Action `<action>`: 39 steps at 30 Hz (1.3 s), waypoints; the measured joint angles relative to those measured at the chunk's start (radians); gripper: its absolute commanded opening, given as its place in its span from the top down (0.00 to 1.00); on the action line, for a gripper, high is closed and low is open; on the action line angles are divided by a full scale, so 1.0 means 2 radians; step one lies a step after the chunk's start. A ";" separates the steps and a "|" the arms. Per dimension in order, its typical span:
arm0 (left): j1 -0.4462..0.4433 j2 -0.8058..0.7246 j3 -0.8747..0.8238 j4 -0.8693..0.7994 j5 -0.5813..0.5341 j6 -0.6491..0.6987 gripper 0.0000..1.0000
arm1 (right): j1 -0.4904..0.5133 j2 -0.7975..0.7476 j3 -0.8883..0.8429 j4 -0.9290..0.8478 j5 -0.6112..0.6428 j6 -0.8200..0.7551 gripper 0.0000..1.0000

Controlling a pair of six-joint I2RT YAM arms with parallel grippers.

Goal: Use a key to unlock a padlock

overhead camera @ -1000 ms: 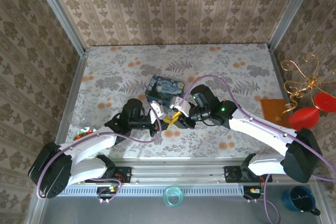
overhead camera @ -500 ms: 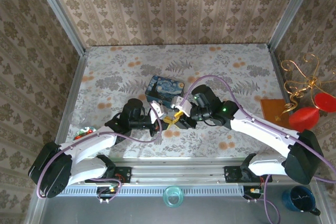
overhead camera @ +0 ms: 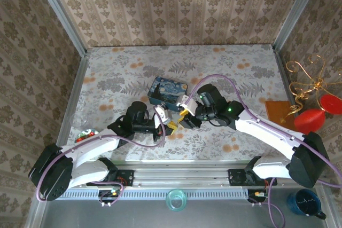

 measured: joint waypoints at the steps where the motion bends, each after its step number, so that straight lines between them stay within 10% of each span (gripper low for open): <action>1: 0.000 0.000 0.000 0.000 0.001 0.000 1.00 | 0.000 0.000 0.000 0.000 -0.002 0.000 0.61; 39: -0.001 0.012 0.007 -0.003 0.003 0.003 1.00 | 0.017 0.013 0.003 -0.034 -0.014 0.014 0.74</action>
